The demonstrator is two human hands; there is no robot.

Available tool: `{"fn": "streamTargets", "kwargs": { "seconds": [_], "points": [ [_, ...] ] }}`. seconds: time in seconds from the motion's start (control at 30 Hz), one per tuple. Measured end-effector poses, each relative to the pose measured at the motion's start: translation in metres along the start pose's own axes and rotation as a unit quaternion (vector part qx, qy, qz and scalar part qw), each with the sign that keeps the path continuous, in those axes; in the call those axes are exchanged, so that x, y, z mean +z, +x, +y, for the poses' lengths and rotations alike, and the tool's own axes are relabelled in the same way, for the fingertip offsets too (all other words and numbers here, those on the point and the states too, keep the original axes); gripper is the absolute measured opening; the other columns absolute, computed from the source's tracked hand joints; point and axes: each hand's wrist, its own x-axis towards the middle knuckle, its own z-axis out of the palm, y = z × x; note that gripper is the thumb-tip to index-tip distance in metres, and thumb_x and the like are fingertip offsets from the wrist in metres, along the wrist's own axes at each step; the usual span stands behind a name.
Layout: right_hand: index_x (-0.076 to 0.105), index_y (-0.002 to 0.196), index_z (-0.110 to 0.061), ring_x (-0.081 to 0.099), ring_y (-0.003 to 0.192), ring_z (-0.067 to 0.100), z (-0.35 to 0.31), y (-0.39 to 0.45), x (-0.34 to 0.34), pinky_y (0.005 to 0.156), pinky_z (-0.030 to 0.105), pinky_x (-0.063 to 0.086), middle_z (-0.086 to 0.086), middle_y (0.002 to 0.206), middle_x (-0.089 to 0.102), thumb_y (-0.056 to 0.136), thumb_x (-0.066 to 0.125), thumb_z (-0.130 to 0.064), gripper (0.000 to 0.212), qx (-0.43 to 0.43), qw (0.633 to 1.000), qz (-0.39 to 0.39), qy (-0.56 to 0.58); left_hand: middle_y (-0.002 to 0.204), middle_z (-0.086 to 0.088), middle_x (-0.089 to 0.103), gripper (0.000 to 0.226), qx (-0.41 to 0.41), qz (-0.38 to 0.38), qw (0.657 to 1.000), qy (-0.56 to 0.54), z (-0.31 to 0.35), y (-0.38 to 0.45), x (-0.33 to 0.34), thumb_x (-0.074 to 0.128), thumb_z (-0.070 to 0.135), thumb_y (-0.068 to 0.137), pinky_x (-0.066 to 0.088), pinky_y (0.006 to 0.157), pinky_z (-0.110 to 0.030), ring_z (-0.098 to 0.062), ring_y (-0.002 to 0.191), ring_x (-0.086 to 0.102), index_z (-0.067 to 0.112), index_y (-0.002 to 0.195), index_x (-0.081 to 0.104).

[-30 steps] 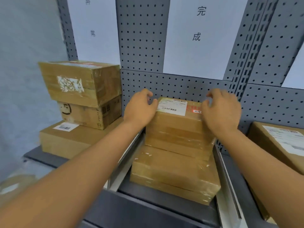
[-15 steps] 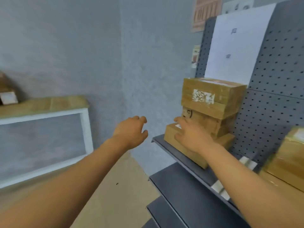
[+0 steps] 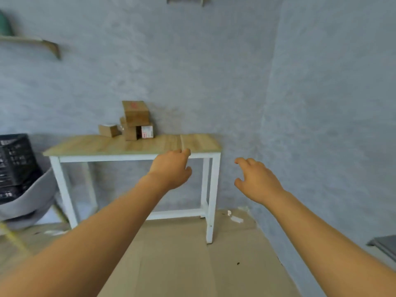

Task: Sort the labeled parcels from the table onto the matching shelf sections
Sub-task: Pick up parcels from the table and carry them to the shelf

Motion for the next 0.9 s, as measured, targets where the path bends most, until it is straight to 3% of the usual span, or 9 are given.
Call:
{"fn": "streamTargets", "kwargs": {
  "seconds": [0.37, 0.57, 0.7, 0.9],
  "points": [
    [0.035, 0.149, -0.019, 0.040, 0.133, 0.029, -0.117, 0.227, 0.110, 0.104, 0.039, 0.040, 0.006, 0.145, 0.044, 0.096, 0.051, -0.029, 0.056, -0.128, 0.991, -0.024, 0.016, 0.123, -0.005, 0.058, 0.039, -0.075, -0.002, 0.995, 0.064, -0.186, 0.106, 0.067, 0.050, 0.035, 0.097, 0.049, 0.082, -0.037, -0.027, 0.110, 0.056, 0.017, 0.132, 0.047],
    [0.040, 0.143, -0.017, 0.047, 0.124, 0.029, -0.138, 0.367, 0.156, 0.092, 0.036, 0.042, 0.006, 0.134, 0.049, 0.095, 0.052, -0.029, 0.051, -0.167, 0.986, -0.014, 0.018, 0.123, -0.003, 0.058, 0.040, -0.099, -0.012, 0.991, 0.094, -0.266, 0.207, 0.104, 0.049, 0.034, 0.097, 0.047, 0.081, -0.033, -0.024, 0.109, 0.056, 0.018, 0.133, 0.046],
    [0.045, 0.137, -0.016, 0.050, 0.120, 0.031, -0.167, 0.452, 0.179, 0.077, 0.031, 0.032, 0.007, 0.132, 0.050, 0.092, 0.054, -0.027, 0.047, -0.178, 0.984, -0.011, 0.016, 0.121, -0.003, 0.059, 0.040, -0.134, -0.011, 0.987, 0.090, -0.324, 0.251, 0.120, 0.048, 0.034, 0.097, 0.050, 0.083, -0.036, -0.024, 0.107, 0.056, 0.018, 0.133, 0.047],
    [0.040, 0.144, -0.022, 0.048, 0.126, 0.028, -0.222, 0.560, 0.228, 0.096, 0.036, 0.045, 0.006, 0.139, 0.049, 0.093, 0.055, -0.031, 0.053, -0.204, 0.976, -0.036, 0.065, 0.124, -0.004, 0.058, 0.043, -0.194, -0.022, 0.978, 0.075, -0.425, 0.310, 0.150, 0.049, 0.037, 0.096, 0.046, 0.080, -0.035, -0.025, 0.113, 0.055, 0.019, 0.135, 0.045]
  ]
}}
